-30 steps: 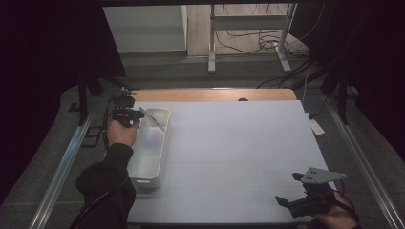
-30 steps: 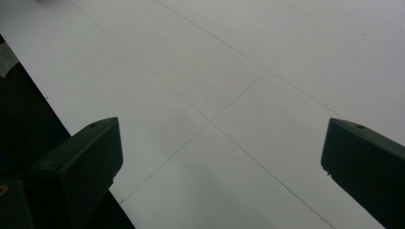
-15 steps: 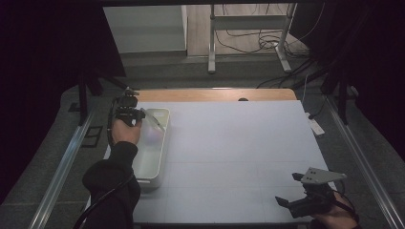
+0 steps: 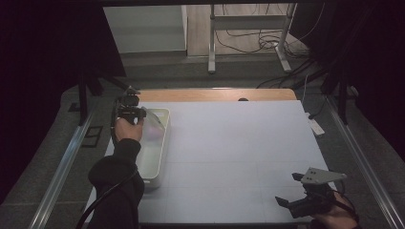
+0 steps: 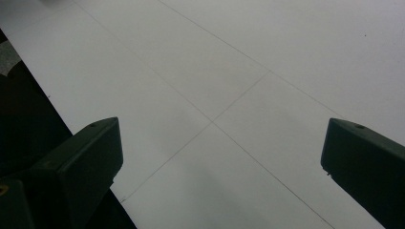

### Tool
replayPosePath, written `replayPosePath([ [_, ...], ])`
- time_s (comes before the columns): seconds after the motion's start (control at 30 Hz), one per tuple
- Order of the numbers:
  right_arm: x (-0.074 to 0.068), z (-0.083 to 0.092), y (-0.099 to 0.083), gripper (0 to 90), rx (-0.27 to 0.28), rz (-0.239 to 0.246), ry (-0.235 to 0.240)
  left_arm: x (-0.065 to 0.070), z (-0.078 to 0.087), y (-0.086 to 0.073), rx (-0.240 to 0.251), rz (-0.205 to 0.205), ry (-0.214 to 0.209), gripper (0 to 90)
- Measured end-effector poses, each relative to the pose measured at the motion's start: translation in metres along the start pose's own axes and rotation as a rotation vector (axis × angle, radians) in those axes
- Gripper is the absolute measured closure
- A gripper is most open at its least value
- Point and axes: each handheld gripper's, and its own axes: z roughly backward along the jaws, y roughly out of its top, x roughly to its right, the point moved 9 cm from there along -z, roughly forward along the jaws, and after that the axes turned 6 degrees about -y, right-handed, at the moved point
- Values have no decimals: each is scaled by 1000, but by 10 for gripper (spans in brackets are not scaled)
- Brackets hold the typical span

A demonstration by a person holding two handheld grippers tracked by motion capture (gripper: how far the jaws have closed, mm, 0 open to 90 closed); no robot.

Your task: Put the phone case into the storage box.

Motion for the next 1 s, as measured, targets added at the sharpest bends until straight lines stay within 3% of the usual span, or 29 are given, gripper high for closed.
replayPosePath([
  [0.47, 0, 0, 0, 8, 1, 2, 6, 0, -10, 11, 26, 0, -15, 828],
  [1.0, -1, 0, 0, 9, 1, 4, 6, 4, -11, 20, 62, -36, -11, 623],
])
